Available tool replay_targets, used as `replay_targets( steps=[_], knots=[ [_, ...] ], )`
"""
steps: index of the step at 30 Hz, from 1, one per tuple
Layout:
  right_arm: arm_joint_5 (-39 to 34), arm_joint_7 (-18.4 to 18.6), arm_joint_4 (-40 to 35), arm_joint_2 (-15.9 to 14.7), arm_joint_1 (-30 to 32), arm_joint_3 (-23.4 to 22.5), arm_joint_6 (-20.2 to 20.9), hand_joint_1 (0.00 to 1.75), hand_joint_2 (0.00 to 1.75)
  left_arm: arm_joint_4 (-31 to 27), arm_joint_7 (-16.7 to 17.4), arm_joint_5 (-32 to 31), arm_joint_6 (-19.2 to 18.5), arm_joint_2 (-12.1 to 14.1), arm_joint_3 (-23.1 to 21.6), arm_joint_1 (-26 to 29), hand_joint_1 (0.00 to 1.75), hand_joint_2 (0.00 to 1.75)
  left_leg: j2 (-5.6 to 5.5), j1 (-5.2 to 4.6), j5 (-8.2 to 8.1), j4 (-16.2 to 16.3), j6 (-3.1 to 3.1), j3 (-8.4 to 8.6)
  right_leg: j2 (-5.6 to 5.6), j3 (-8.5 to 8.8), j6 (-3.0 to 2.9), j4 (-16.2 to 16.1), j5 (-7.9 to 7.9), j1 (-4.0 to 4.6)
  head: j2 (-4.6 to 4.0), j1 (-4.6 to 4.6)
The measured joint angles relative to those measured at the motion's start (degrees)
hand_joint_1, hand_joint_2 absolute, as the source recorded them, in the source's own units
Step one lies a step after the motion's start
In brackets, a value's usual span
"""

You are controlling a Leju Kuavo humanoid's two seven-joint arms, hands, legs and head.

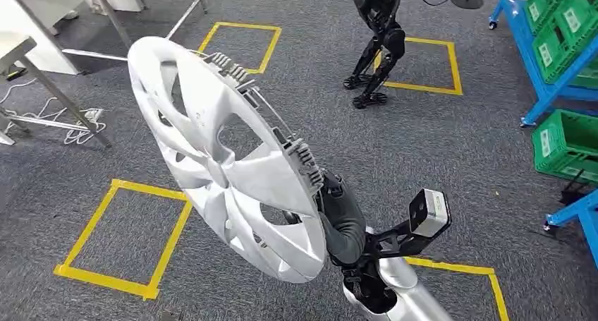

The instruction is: Take the parts from the cabinet and place them on the table.

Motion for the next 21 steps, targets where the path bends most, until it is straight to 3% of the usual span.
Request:
replay_targets(
  steps=[1,2,3,4,5,6,7,9,10,11,12,13,15,16,17,19,20,21],
  knots=[
    [0.00,0.00,0.17,0.07,0.01,0.09,0.00,1.75,1.75,0.00,0.02,0.11,0.00,-0.02,0.00,0.14,0.00,1.75,0.09,-0.01,0.57,0.26,0.15,-0.26,-0.71,0.08,-0.15,0.00,-0.10,0.22,0.00,-0.02],
    [-0.02,0.02,0.33,0.17,-0.03,0.11,0.02,1.75,1.75,0.00,0.02,0.22,0.00,0.00,0.00,0.28,0.00,1.75,0.23,-0.06,2.19,-2.03,0.44,0.80,-1.32,0.19,-0.28,0.00,-0.22,0.46,0.00,0.00],
    [-0.15,0.02,0.39,0.35,-0.14,0.11,0.09,1.75,1.75,0.00,0.02,0.46,0.02,0.02,0.00,0.41,0.00,1.75,0.59,-0.21,4.61,-6.70,0.92,3.28,-2.00,0.39,-0.47,0.00,-0.36,0.66,0.00,-0.02],
    [-0.24,0.02,0.39,0.53,-0.33,0.13,0.15,1.75,1.75,0.00,0.02,0.66,0.09,0.06,0.00,0.46,0.00,1.75,1.76,-0.57,7.08,-12.35,1.62,6.42,-2.65,0.63,-0.67,-0.03,-0.53,0.82,0.00,0.00],
    [-0.37,0.02,0.44,0.70,-0.67,0.18,0.31,1.75,1.75,0.00,0.00,0.70,0.18,0.09,0.00,0.44,0.00,1.75,5.27,-1.48,7.69,-16.58,2.47,8.61,-3.16,0.80,-0.61,-0.09,-0.74,0.95,0.00,0.02],
    [-0.48,0.07,0.61,0.83,-0.95,0.24,0.41,1.75,1.75,0.00,-0.04,0.85,0.28,0.18,0.00,0.38,0.00,1.75,6.31,-1.79,7.44,-16.63,2.85,8.67,-3.69,0.74,-0.43,-0.04,-0.83,1.65,0.00,0.20],
    [-0.66,0.07,0.72,0.85,-1.04,0.28,0.57,1.75,1.75,0.00,-0.15,1.07,0.44,0.09,0.00,0.38,0.00,1.75,5.46,-2.10,7.53,-16.85,2.98,8.50,-4.18,0.69,-0.32,-0.16,-0.83,1.17,0.00,0.02],
    [-1.14,0.33,0.92,1.33,-1.19,0.42,0.70,1.75,1.75,0.00,-0.22,1.62,0.61,0.07,0.00,0.70,0.00,1.75,4.28,-2.31,7.64,-17.25,3.43,8.43,-5.52,1.06,0.00,-0.58,-0.92,1.16,0.00,0.04],
    [-1.40,0.67,0.90,1.73,-1.40,0.57,0.81,1.75,1.75,0.00,-0.22,1.90,0.61,0.07,0.02,0.85,0.00,1.75,3.22,-2.13,8.31,-18.88,3.82,9.84,-6.45,1.49,0.41,-1.18,-1.11,1.76,0.00,0.05],
    [-1.55,0.92,1.09,1.68,-1.61,0.76,0.83,1.75,1.75,-0.02,-0.28,2.20,0.61,-0.22,0.07,1.05,0.00,1.75,2.35,-1.45,8.99,-20.06,3.66,10.54,-3.71,1.22,0.42,0.03,-1.70,1.36,-0.02,0.17],
    [-1.68,0.98,1.13,1.71,-1.92,0.83,1.01,1.75,1.75,-0.02,-0.35,2.34,0.61,-0.26,0.09,0.98,0.00,1.75,1.75,-1.13,9.32,-20.59,4.07,10.81,-0.65,0.09,0.14,2.73,-2.90,1.05,0.00,0.11],
    [-1.83,1.03,1.24,1.57,-2.14,0.85,1.16,1.75,1.75,-0.02,-0.33,2.53,0.57,-0.41,0.13,0.81,0.00,1.75,0.81,-0.95,9.46,-20.60,3.95,10.80,1.26,-2.02,0.00,7.14,-4.43,0.87,0.00,0.40],
    [-2.25,1.22,1.66,1.40,-2.36,1.01,1.31,1.75,1.75,-0.02,-0.33,2.56,0.42,-0.90,0.13,0.85,0.00,1.75,-1.27,-0.86,9.44,-20.57,3.87,10.78,2.05,-6.73,0.32,15.61,-6.79,0.30,0.00,0.37],
    [-2.47,1.27,1.99,1.29,-2.50,1.16,1.33,1.75,1.75,-0.02,-0.07,2.58,0.42,-1.09,0.15,0.93,0.00,1.75,-2.20,-0.75,9.41,-20.52,3.76,10.79,2.05,-7.65,0.83,16.57,-6.46,0.07,0.00,0.39],
    [-2.69,1.29,2.27,1.14,-2.62,1.31,1.33,1.75,1.75,-0.02,0.04,2.58,0.37,-1.18,0.13,1.06,0.00,1.75,-3.16,-0.59,9.34,-20.44,3.53,10.82,2.05,-7.23,1.60,14.74,-5.13,-0.24,0.00,0.37],
    [-3.19,1.20,2.58,0.98,-3.09,1.59,1.31,1.75,1.75,-0.02,0.24,2.60,0.33,-1.27,0.13,1.29,0.00,1.75,-5.11,-0.12,8.98,-19.77,2.72,10.81,2.82,-3.14,3.57,4.77,-0.24,-1.10,0.00,0.39],
    [-3.28,1.16,2.60,0.92,-3.27,1.64,1.25,1.75,1.75,-0.02,0.26,2.67,0.48,-1.29,0.13,1.39,0.00,1.75,-5.86,0.09,8.63,-19.18,2.18,10.60,4.65,-1.02,4.20,-0.14,1.57,-1.76,0.00,0.42],
    [-3.32,1.05,2.71,0.83,-3.28,1.70,1.07,1.75,1.75,-0.02,0.26,2.67,0.61,-1.20,0.13,1.48,0.00,1.75,-6.48,-0.24,8.30,-18.68,1.52,10.18,5.47,-1.04,3.63,0.12,1.17,-1.23,0.00,0.44]
  ],
)
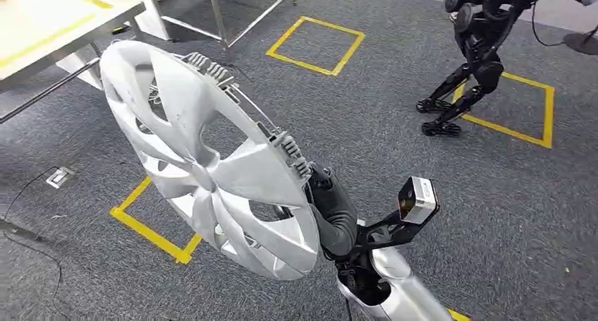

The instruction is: Take the parts from the cabinet and place them on the table.

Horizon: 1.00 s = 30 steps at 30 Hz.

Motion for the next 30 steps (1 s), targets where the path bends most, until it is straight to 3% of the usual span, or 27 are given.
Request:
replay_targets(
  steps=[1,3,4,5,6,7,9,10,11,12,13,14,15,19,20,21,22,24,25,26,28,29,30],
  knots=[
    [-0.07,-0.24,0.02,-0.13,0.01,0.00,-0.11,1.75,1.75,0.00,0.02,-0.02,0.00,0.00,-0.02,0.16,0.00,1.75,-0.37,0.17,-0.06,0.24,-0.28,-0.32,-0.35,0.33,-0.84,-0.06,0.13,0.01,0.00,-0.15],
    [0.00,-0.33,0.04,-0.13,-0.02,0.09,-0.37,1.75,1.75,0.00,0.02,-0.02,0.00,-0.04,-0.02,0.62,0.00,1.75,-1.03,0.55,0.16,-0.01,-0.63,-0.61,-1.01,0.25,-1.64,-0.05,0.14,0.40,0.00,-0.15],
    [0.02,-0.33,0.04,-0.13,-0.07,0.20,-0.40,1.75,1.75,0.00,0.02,-0.02,0.00,0.00,-0.02,0.88,0.00,1.75,-1.37,0.71,0.03,0.15,-0.83,-0.68,-1.58,0.32,-1.93,-0.23,0.27,0.04,0.00,-0.15],
    [0.00,-0.37,0.04,-0.04,-0.16,0.26,-0.42,1.75,1.75,0.00,0.02,-0.02,0.00,0.04,-0.04,1.09,0.00,1.75,0.33,0.70,-0.41,0.84,-1.04,-0.75,-2.19,0.49,-2.24,-0.35,0.27,-0.08,0.00,-0.13],
    [0.00,-0.44,0.04,0.02,-0.18,0.33,-0.42,1.75,1.75,0.00,0.02,-0.02,0.00,-0.06,-0.04,1.09,0.00,1.75,3.36,0.43,-1.68,2.83,-1.20,-1.64,-2.60,0.61,-2.57,-0.37,0.16,0.04,0.00,-0.48],
    [-0.04,-0.52,0.04,0.05,-0.28,0.37,-0.42,1.75,1.75,0.00,0.02,-0.02,0.00,-0.04,-0.04,0.94,0.00,1.75,5.20,0.51,-3.84,6.90,-1.37,-3.63,-3.24,0.63,-3.03,-0.35,0.03,0.34,0.00,-0.46],
    [-0.02,-0.55,0.07,-0.09,-0.25,0.46,-0.44,1.75,1.75,0.00,0.02,-0.02,0.00,-0.09,-0.07,0.77,0.00,1.75,6.45,0.57,-7.60,16.02,-1.42,-8.30,-4.81,0.59,-3.33,-0.32,-0.17,0.92,0.00,-0.46],
    [0.00,-0.52,0.20,-0.15,-0.22,0.55,-0.53,1.75,1.75,0.00,0.02,-0.02,0.00,-0.13,-0.07,0.82,0.00,1.75,6.54,0.57,-7.89,18.48,-1.33,-9.64,-5.61,0.60,-3.49,-0.32,-0.27,1.15,0.00,-0.48],
    [0.07,-0.55,0.22,-0.15,-0.19,0.59,-0.68,1.75,1.75,0.00,0.02,-0.04,-0.02,-0.13,-0.07,0.92,0.00,1.75,6.62,0.56,-7.02,17.83,-1.13,-9.34,-6.24,0.65,-3.58,-0.32,-0.35,1.38,0.00,-0.46],
    [0.18,-0.63,0.22,-0.17,-0.20,0.59,-0.83,1.75,1.75,0.00,0.00,-0.13,-0.07,-0.13,-0.07,0.97,0.00,1.75,6.79,0.48,-5.18,14.68,-0.75,-7.78,-6.87,0.73,-3.67,-0.32,-0.44,1.55,0.00,-0.48],
    [0.26,-0.79,0.20,-0.19,-0.21,0.59,-1.01,1.75,1.75,0.00,-0.04,-0.22,-0.13,-0.02,-0.07,0.97,0.00,1.75,7.37,0.20,-2.77,9.62,-0.12,-5.04,-7.52,0.91,-3.78,-0.34,-0.53,1.80,0.00,-0.46],
    [0.31,-0.89,0.17,-0.19,-0.21,0.55,-1.25,1.75,1.75,-0.02,-0.15,-0.39,-0.24,0.07,-0.09,0.93,0.00,1.75,9.13,-0.41,-0.65,4.21,0.77,-1.91,-8.19,1.17,-3.90,-0.40,-0.66,1.94,0.00,-0.48],
    [0.41,-0.92,0.15,-0.22,-0.18,0.50,-1.42,1.75,1.75,-0.07,-0.20,-0.65,-0.57,0.40,-0.11,0.75,0.00,1.75,12.23,-1.31,-1.05,1.65,1.41,-0.57,-8.67,1.37,-3.78,-0.45,-0.84,2.10,0.00,-0.39],
    [0.96,-0.98,0.15,-0.37,0.08,0.44,-1.88,1.75,1.75,-0.07,-0.04,-0.79,-0.61,0.79,-0.20,0.52,0.00,1.75,9.87,-1.76,-0.65,0.58,2.17,-0.55,-11.37,2.04,-3.05,-1.13,-0.93,2.08,0.00,-0.48],
    [1.20,-1.05,0.07,-0.30,0.20,0.31,-2.04,1.75,1.75,-0.07,0.11,-0.76,-0.15,0.92,-0.26,0.74,0.00,1.75,8.99,-0.65,0.48,-1.43,2.49,1.01,-10.29,1.85,-2.78,-1.01,-1.26,2.27,0.00,-0.46],
    [1.29,-1.07,0.09,-0.33,0.27,0.24,-2.08,1.75,1.75,-0.09,0.11,-0.68,0.26,0.92,-0.35,0.68,0.00,1.75,8.36,-0.79,0.78,-2.26,2.37,1.47,-6.59,1.63,-2.78,0.17,-1.81,2.06,-0.02,-0.22],
    [1.33,-1.35,0.11,-0.46,0.32,-0.15,-2.08,1.75,1.75,-0.09,0.13,-0.16,0.76,0.99,-0.35,0.38,0.00,1.75,7.56,-0.64,1.18,-2.34,2.66,1.46,-4.33,-0.25,-3.13,3.97,-3.57,1.80,0.00,-0.24],
    [1.47,-1.81,0.44,-0.68,0.85,-0.72,-2.12,1.75,1.75,-0.13,0.00,0.00,1.07,1.07,-0.37,0.13,0.00,1.75,5.72,-0.46,1.23,-2.31,2.56,1.33,-3.31,-4.95,-3.12,13.05,-6.71,1.32,0.00,-0.15],
    [1.82,-1.88,0.74,-0.74,1.07,-0.83,-2.12,1.75,1.75,-0.15,-0.24,0.07,1.09,1.09,-0.37,0.14,0.00,1.75,4.83,-0.41,1.22,-2.25,2.51,1.32,-3.31,-6.62,-2.66,15.96,-7.20,1.05,0.00,-0.17],
    [2.23,-1.99,1.25,-0.83,1.31,-1.01,-2.12,1.75,1.75,-0.15,-0.28,0.09,1.07,1.16,-0.39,0.16,0.00,1.75,3.87,-0.26,1.19,-2.19,2.32,1.34,-3.31,-6.93,-1.97,15.86,-6.55,0.68,0.00,-0.17],
    [2.58,-2.18,2.20,-0.79,1.38,-1.68,-1.95,1.75,1.75,-0.15,-0.35,0.07,1.07,1.40,-0.55,0.07,0.00,1.75,1.89,0.22,0.91,-1.64,1.57,1.30,-3.07,-3.61,0.01,8.10,-2.57,-0.19,0.00,-0.15],
    [2.75,-2.27,2.71,-0.63,1.12,-1.99,-1.84,1.75,1.75,-0.15,-0.35,0.09,1.11,1.51,-0.55,-0.02,0.00,1.75,0.99,0.55,0.49,-0.92,0.91,1.19,-2.04,-0.66,0.99,2.01,-0.09,-0.80,0.00,-0.15],
    [2.80,-2.34,3.32,-0.54,0.83,-2.14,-1.75,1.75,1.75,-0.13,-0.35,0.18,1.16,1.75,-0.55,-0.09,0.00,1.75,0.49,0.55,0.02,-0.16,0.20,0.73,-0.01,0.28,1.18,-0.07,0.17,-1.18,0.00,-0.07]
  ],
)
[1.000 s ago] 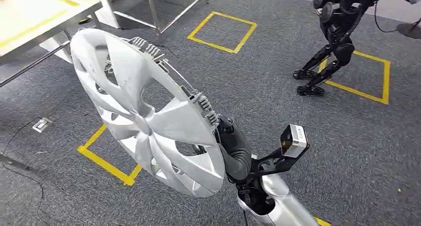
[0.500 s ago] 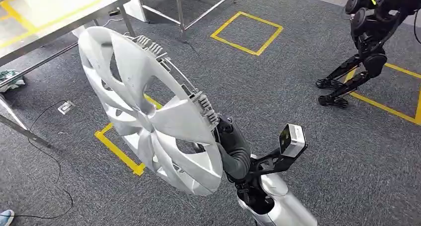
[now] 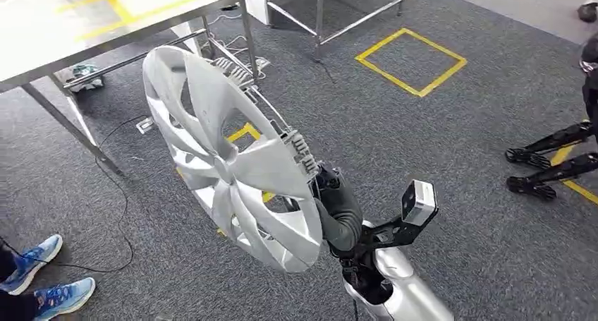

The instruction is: Take the parts from the cabinet and place them on the table.

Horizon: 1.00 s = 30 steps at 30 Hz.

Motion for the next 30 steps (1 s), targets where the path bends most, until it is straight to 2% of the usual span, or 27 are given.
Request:
replay_targets(
  steps=[1,3,4,5,6,7,8,9,10,11,12,13,14,15,16,18,20,21,22,23,24,25,26,27,28,29,30],
  knots=[
    [0.13,-0.09,0.54,0.31,-0.24,-0.06,0.15,1.75,1.75,-0.02,0.00,0.09,0.02,0.37,0.00,-0.16,0.00,1.75,-0.52,-0.16,-0.37,0.77,-0.54,-0.47,-0.21,0.05,-0.91,-0.36,0.05,0.41,0.00,0.07],
    [0.11,-0.28,1.05,0.63,-0.33,-0.48,0.31,1.75,1.75,-0.02,0.00,0.15,0.04,0.52,-0.02,0.02,0.00,1.75,-1.00,0.11,-0.23,0.33,-0.90,-0.98,-1.11,-0.02,-2.14,0.14,-0.01,1.00,0.00,-0.02],
    [0.17,-0.26,1.38,0.85,-0.45,-0.50,0.31,1.75,1.75,0.00,0.00,0.15,0.04,0.72,-0.02,0.14,0.00,1.75,-1.33,0.35,-0.17,0.33,-1.05,-1.05,-1.48,-0.02,-2.52,0.12,0.01,1.07,0.00,-0.02],
    [0.15,-0.30,1.64,1.15,-0.50,-0.54,0.31,1.75,1.75,0.00,0.02,0.15,0.04,0.85,-0.04,0.17,0.00,1.75,-0.83,0.64,-0.41,0.71,-1.26,-1.07,-2.08,0.08,-3.02,-0.13,0.14,0.55,0.00,-0.07],
    [0.15,-0.31,1.81,1.38,-0.54,-0.61,0.33,1.75,1.75,0.00,0.02,0.15,0.04,0.81,-0.07,0.14,0.00,1.75,2.61,0.26,-1.14,2.09,-1.43,-1.53,-2.48,0.26,-3.24,-0.14,0.06,0.77,0.00,-0.09],
    [0.13,-0.39,1.90,1.59,-0.59,-0.76,0.37,1.75,1.75,0.00,0.02,0.15,0.07,0.89,-0.07,-0.03,0.00,1.75,4.76,0.20,-2.90,5.22,-1.58,-3.03,-3.03,0.35,-3.71,-0.13,-0.09,1.00,0.00,-0.33],
    [0.13,-0.46,2.05,1.60,-0.58,-0.92,0.37,1.75,1.75,0.00,0.02,0.15,0.07,0.96,-0.09,-0.27,0.00,1.75,5.80,0.26,-5.29,10.06,-1.63,-5.49,-3.78,0.39,-3.94,-0.11,-0.24,1.27,0.00,-0.28],
    [0.11,-0.46,2.25,1.60,-0.58,-1.03,0.37,1.75,1.75,0.00,0.02,0.15,0.09,0.96,-0.09,-0.38,0.00,1.75,6.15,0.26,-7.34,15.16,-1.64,-8.18,-4.59,0.38,-4.14,-0.09,-0.38,1.53,0.00,-0.28],
    [0.13,-0.46,2.51,1.62,-0.56,-1.07,0.37,1.75,1.75,0.00,0.02,0.15,0.09,0.94,-0.11,-0.38,0.00,1.75,6.21,0.26,-8.29,18.86,-1.61,-10.26,-5.35,0.39,-4.30,-0.08,-0.51,1.73,0.00,-0.31],
    [0.13,-0.46,2.75,1.62,-0.53,-1.07,0.37,1.75,1.75,0.00,0.02,0.15,0.09,0.94,-0.15,-0.32,0.00,1.75,6.21,0.25,-7.71,19.50,-1.48,-10.87,-6.07,0.47,-4.44,-0.08,-0.64,1.94,0.00,-0.30],
    [0.13,-0.46,2.95,1.62,-0.54,-1.07,0.37,1.75,1.75,0.00,0.02,0.15,0.09,0.96,-0.17,-0.30,0.00,1.75,6.25,0.20,-6.03,17.34,-1.22,-10.01,-6.70,0.59,-4.58,-0.08,-0.78,2.12,0.00,-0.31],
    [0.13,-0.46,3.08,1.68,-0.57,-1.11,0.37,1.75,1.75,0.00,0.02,0.15,0.09,1.00,-0.24,-0.31,0.00,1.75,6.57,0.03,-3.58,13.00,-0.77,-7.90,-7.34,0.84,-4.53,-0.09,-0.98,2.29,0.00,-0.31],
    [0.13,-0.46,3.08,1.81,-0.60,-1.14,0.37,1.75,1.75,0.00,0.02,0.15,0.09,1.07,-0.31,-0.31,0.00,1.75,7.51,-0.26,-0.87,7.14,-0.06,-4.85,-8.01,1.22,-4.52,-0.13,-1.25,2.55,0.00,-0.31],
    [0.13,-0.46,3.08,1.97,-0.70,-1.16,0.37,1.75,1.75,0.00,0.02,0.15,0.09,1.20,-0.35,-0.36,0.00,1.75,10.47,-1.01,0.49,2.26,0.95,-2.30,-8.55,1.55,-4.52,-0.24,-1.50,2.59,0.00,-0.28],
    [0.13,-0.46,3.17,2.06,-0.78,-1.16,0.39,1.75,1.75,-0.02,0.02,0.15,0.09,1.38,-0.39,-0.53,0.00,1.75,12.33,-1.45,-0.32,2.18,1.36,-2.15,-9.13,1.64,-4.31,-0.34,-1.61,3.19,0.00,-0.09],
    [0.11,-0.48,3.34,2.10,-0.80,-1.25,0.46,1.75,1.75,-0.02,-0.02,0.15,0.28,1.44,-0.42,-0.71,0.00,1.75,10.97,-1.87,-0.19,1.71,1.60,-2.40,-10.45,1.72,-3.87,-0.51,-1.70,2.80,0.00,-0.24],
    [0.15,-0.48,3.54,2.34,-0.96,-1.27,0.46,1.75,1.75,-0.02,-0.07,0.33,1.29,1.75,-0.42,-0.66,0.00,1.75,9.30,-1.95,0.13,0.30,2.12,-1.79,-11.98,2.89,-3.29,-1.53,-1.81,3.17,0.00,-0.26],
    [0.20,-0.52,3.71,2.34,-1.02,-1.47,0.41,1.75,1.75,-0.04,-0.13,0.39,1.77,1.66,-0.42,-0.43,0.00,1.75,8.32,-0.96,1.07,-1.21,1.96,-0.24,-10.74,2.54,-3.22,-0.86,-2.22,3.27,-0.02,0.02],
    [0.33,-0.66,3.89,2.40,-1.05,-1.62,0.37,1.75,1.75,-0.15,-0.28,0.42,2.28,1.62,-0.42,-0.62,0.00,1.75,7.57,-1.02,1.28,-2.05,2.28,0.21,-7.21,1.56,-3.49,1.81,-3.51,3.00,-0.02,-0.09],
    [0.44,-0.83,4.08,2.23,-1.01,-2.14,0.26,1.75,1.75,-0.26,-0.35,0.50,2.62,1.70,-0.42,-0.92,0.00,1.75,6.72,-0.96,1.62,-2.03,2.36,0.20,-4.97,-0.74,-3.77,6.47,-5.15,2.77,-0.02,0.11],
    [0.52,-1.00,4.35,2.10,-0.88,-2.62,-0.04,1.75,1.75,-0.39,-0.37,0.50,2.97,1.79,-0.42,-1.03,0.00,1.75,5.58,-0.97,1.59,-2.00,2.36,0.17,-3.84,-3.39,-3.89,11.24,-6.76,2.49,0.00,0.11],
    [0.55,-1.05,4.57,2.01,-0.76,-2.86,-0.18,1.75,1.75,-0.44,-0.37,0.50,3.04,1.81,-0.42,-1.01,0.00,1.75,4.69,-0.97,1.54,-1.99,2.33,0.17,-3.49,-5.60,-3.80,14.84,-7.75,2.37,-0.02,0.11],
    [0.90,-1.07,5.00,1.94,-0.64,-3.13,-0.68,1.75,1.75,-0.44,-0.35,0.50,3.06,1.90,-0.42,-0.87,0.00,1.75,3.64,-0.95,1.46,-1.92,2.22,0.19,-3.43,-7.11,-3.31,16.62,-7.70,2.28,0.00,0.09],
    [1.34,-1.05,5.53,1.86,-0.53,-3.30,-0.94,1.75,1.75,-0.44,-0.35,0.50,3.06,1.94,-0.42,-0.73,0.00,1.75,2.72,-0.86,1.40,-1.87,2.12,0.26,-3.43,-6.98,-2.64,15.21,-6.52,2.10,0.00,0.09],
    [1.62,-1.07,6.10,1.75,-0.48,-3.69,-1.20,1.75,1.75,-0.44,-0.35,0.48,3.06,1.97,-0.42,-0.65,0.00,1.75,1.76,-0.73,1.24,-1.66,1.87,0.26,-3.34,-5.72,-1.75,11.47,-4.36,1.79,-0.02,0.11],
    [2.06,-1.16,6.62,1.70,-0.61,-4.20,-1.36,1.75,1.75,-0.50,-0.35,0.46,3.06,1.97,-0.44,-0.64,0.00,1.75,1.29,-0.57,0.97,-1.18,1.49,0.24,-3.18,-3.29,-0.85,5.61,-1.41,1.44,0.00,0.11],
    [2.82,-1.27,7.18,1.68,-1.04,-4.63,-1.40,1.75,1.75,-0.68,-0.35,0.35,3.06,2.03,-0.44,-0.57,0.00,1.75,0.64,-0.44,0.53,-0.54,0.97,0.14,-3.01,-0.95,-0.26,0.21,0.93,1.08,0.00,0.18]
  ],
)
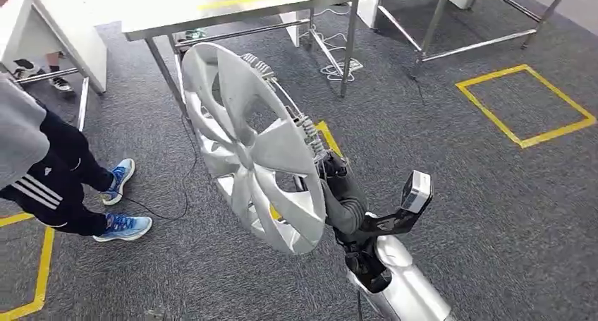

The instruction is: Take the parts from the cabinet and place them on the table.

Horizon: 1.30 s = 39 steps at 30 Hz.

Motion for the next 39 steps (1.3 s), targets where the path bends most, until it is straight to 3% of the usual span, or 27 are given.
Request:
replay_targets(
  steps=[2,4,5,6,7,8,10,11,12,13,15,16,17,20,21,22,24,26,27,28,30,31,32,35,36,38,39],
  knots=[
    [1.30,-0.04,1.34,0.26,-1.04,-0.55,0.00,1.75,1.75,-0.15,0.02,-0.24,0.00,0.28,-0.02,0.14,0.00,1.75,-0.55,-0.27,-0.82,0.91,-1.01,-0.60,0.26,0.38,-1.41,-0.84,0.01,0.31,0.00,-0.11],
    [2.52,0.26,3.00,0.83,-2.30,-0.90,0.02,1.75,1.75,-0.22,0.31,-0.24,0.11,0.33,-0.02,0.35,0.00,1.75,-0.46,0.02,-0.81,0.75,-1.19,-0.78,0.31,0.23,-2.24,-0.77,0.09,0.73,0.00,-0.15],
    [3.37,0.46,4.07,1.14,-3.12,-0.90,-0.11,1.75,1.75,-0.22,0.35,-0.24,0.22,0.31,-0.02,0.38,0.00,1.75,-0.45,0.14,-1.00,0.88,-1.40,-0.80,0.31,0.27,-2.66,-0.92,0.20,0.44,0.00,-0.18],
    [4.19,0.68,4.96,1.53,-3.99,-0.90,-0.54,1.75,1.75,-0.28,0.35,-0.24,0.35,0.24,-0.02,0.37,0.00,1.75,1.22,0.28,-1.45,1.57,-1.72,-0.90,0.26,0.40,-3.02,-1.00,0.32,0.03,0.00,-0.15],
    [5.19,0.74,5.89,1.90,-4.94,-0.90,-0.96,1.75,1.75,-0.33,0.28,-0.24,0.59,0.22,-0.04,0.25,0.00,1.75,3.79,0.11,-2.79,3.83,-2.05,-1.95,0.20,0.45,-3.39,-1.00,0.12,0.14,0.00,-0.46],
    [6.42,0.77,7.01,2.16,-6.16,-0.83,-1.61,1.75,1.75,-0.33,0.24,-0.24,0.79,0.24,-0.02,0.09,0.00,1.75,4.93,0.26,-4.82,7.77,-2.31,-3.90,0.13,0.45,-3.70,-0.99,0.13,0.32,0.00,-0.42],
    [9.98,1.03,10.63,2.95,-9.17,-0.64,-3.63,1.75,1.75,-0.33,0.07,-0.22,0.98,0.24,0.00,-0.06,0.00,1.75,5.45,0.43,-8.50,17.30,-2.60,-8.97,-0.17,0.45,-3.90,-0.96,-0.01,0.62,0.00,-0.42],
    [12.21,1.44,12.62,3.43,-10.72,-0.40,-5.08,1.75,1.75,-0.31,0.00,-0.22,0.98,0.20,0.02,-0.05,0.00,1.75,5.51,0.45,-8.57,19.77,-2.64,-10.62,-0.27,0.49,-3.95,-0.95,-0.06,0.67,0.00,-0.44],
    [14.64,1.88,14.42,3.85,-12.18,-0.04,-6.48,1.75,1.75,-0.31,-0.07,-0.22,0.98,0.20,0.04,-0.05,0.00,1.75,5.52,0.45,-7.32,19.08,-2.54,-10.74,-0.31,0.59,-3.99,-0.95,-0.11,0.79,0.00,-0.44],
    [16.58,2.23,15.77,4.15,-13.28,0.24,-7.59,1.75,1.75,-0.31,-0.09,-0.22,1.01,0.22,0.07,-0.07,0.00,1.75,5.53,0.44,-5.33,16.40,-2.37,-9.76,-0.37,0.71,-4.08,-0.95,-0.19,0.83,0.00,-0.44],
    [20.74,3.17,19.01,5.09,-16.23,1.02,-10.18,1.75,1.75,-0.28,-0.20,-0.48,1.14,0.35,0.11,-0.13,0.00,1.75,5.90,0.22,0.87,4.87,-1.30,-4.45,-0.42,1.22,-4.04,-0.98,-0.44,1.09,0.00,-0.44],
    [22.17,3.41,20.47,5.47,-17.36,1.18,-11.02,1.75,1.75,-0.28,-0.22,-0.74,1.25,0.57,0.13,-0.21,0.00,1.75,6.71,-0.17,1.27,1.93,-0.71,-3.08,-0.47,1.22,-4.08,-1.07,-0.49,1.05,0.00,-0.37],
    [23.04,3.54,21.91,5.77,-18.88,1.35,-11.50,1.75,1.75,-0.28,-0.22,-0.81,1.29,0.66,0.13,-0.36,0.00,1.75,6.95,-0.67,0.81,1.40,-0.45,-2.88,-0.51,0.94,-3.74,-1.06,-0.51,1.68,0.00,-0.35],
    [24.44,3.65,25.46,6.56,-20.94,1.85,-11.84,1.75,1.75,-0.26,-0.26,-1.09,2.10,0.87,0.24,-0.54,0.00,1.75,6.44,-0.92,0.67,1.24,-0.05,-2.93,-1.06,1.21,-2.99,-1.56,-0.57,1.32,0.00,-0.44],
    [24.70,3.63,26.39,6.84,-21.73,1.96,-11.96,1.75,1.75,-0.26,-0.26,-1.29,2.23,0.87,0.35,-0.53,0.00,1.75,6.41,-0.21,1.34,-0.29,0.40,-1.92,-1.13,0.81,-2.71,-1.34,-0.90,1.64,0.00,-0.44],
    [25.10,3.56,27.37,6.89,-22.49,1.96,-12.24,1.75,1.75,-0.26,-0.26,-1.35,2.25,0.70,0.55,-0.48,0.00,1.75,6.15,-0.23,1.41,-0.72,0.51,-1.55,-0.90,0.40,-2.76,0.01,-1.49,1.58,-0.02,-0.26],
    [26.14,3.67,29.51,7.10,-23.95,2.01,-13.29,1.75,1.75,-0.24,-0.07,-2.03,1.99,0.68,0.77,-0.58,0.00,1.75,5.95,-0.19,1.46,-0.76,0.81,-1.44,-0.55,-3.87,-3.33,8.28,-4.78,1.34,0.00,-0.26],
    [27.37,4.31,31.08,7.02,-24.15,2.01,-14.95,1.75,1.75,-0.20,0.24,-2.56,1.77,0.57,0.77,-0.56,0.00,1.75,5.40,-0.19,1.35,-0.74,0.84,-1.42,-0.51,-8.51,-2.97,16.27,-6.75,1.24,0.00,-0.24],
    [27.63,4.54,31.90,6.95,-24.15,2.01,-15.51,1.75,1.75,-0.15,0.41,-2.62,1.75,0.39,0.76,-0.51,0.00,1.75,5.01,-0.18,1.28,-0.73,0.79,-1.37,-0.51,-9.26,-2.49,16.63,-6.29,1.09,-0.02,-0.24],
    [27.74,4.74,32.40,6.84,-24.20,1.99,-15.76,1.75,1.75,-0.15,0.46,-2.69,1.75,0.24,0.76,-0.48,0.00,1.75,4.70,-0.16,1.22,-0.68,0.70,-1.34,-0.51,-8.69,-1.92,14.67,-5.03,0.89,0.00,-0.24],
    [27.98,4.96,33.42,6.67,-24.62,1.94,-16.26,1.75,1.75,-0.15,0.55,-2.86,1.75,-0.11,0.77,-0.47,0.00,1.75,4.12,-0.08,0.76,-0.05,0.12,-1.33,-0.51,-4.07,-0.54,3.81,-0.10,0.52,0.00,-0.24],
    [28.20,4.96,33.82,6.64,-25.08,1.94,-16.65,1.75,1.75,-0.13,0.70,-3.06,1.66,-0.20,0.77,-0.47,0.00,1.75,4.06,-0.10,0.30,0.60,-0.31,-1.55,-0.51,-2.03,-0.52,-1.13,1.51,0.35,0.00,-0.20],
    [28.53,4.96,34.30,6.75,-25.44,1.94,-17.14,1.75,1.75,-0.13,0.85,-3.13,1.55,-0.18,0.76,-0.55,0.00,1.75,4.03,-0.58,-0.18,1.08,-0.78,-1.96,-0.31,-1.59,-1.25,-0.95,1.44,0.63,0.00,-0.33],
    [29.42,5.12,35.41,6.75,-26.60,1.68,-18.80,1.75,1.75,-0.13,1.03,-3.32,0.96,-0.26,0.76,-0.53,0.00,1.75,4.04,-0.22,-0.20,1.08,-1.12,-1.88,-0.29,-1.73,-2.41,-0.82,1.48,0.97,0.00,-0.33],
    [29.45,5.11,35.65,6.75,-27.06,1.51,-19.25,1.75,1.75,-0.13,1.14,-3.41,0.90,-0.31,0.76,-0.55,0.00,1.75,4.05,-0.07,-0.51,1.33,-1.41,-1.92,-0.30,-1.55,-2.81,-1.07,1.62,0.32,0.00,-0.33],
    [28.80,4.79,35.72,6.78,-27.85,0.35,-20.18,1.75,1.75,-0.20,1.68,-3.74,0.90,-0.57,0.77,-0.54,0.00,1.75,5.12,0.10,-3.04,5.09,-2.08,-3.75,-0.26,-1.29,-3.44,-1.08,1.45,0.35,0.00,-0.53],
    [28.02,4.26,35.72,6.75,-28.28,-0.44,-20.15,1.75,1.75,-0.20,1.99,-3.74,0.90,-0.57,0.76,-0.54,0.00,1.75,5.27,0.25,-5.24,9.57,-2.32,-5.77,-0.26,-1.24,-3.53,-1.07,1.41,0.44,0.00,-0.44]
  ],
)
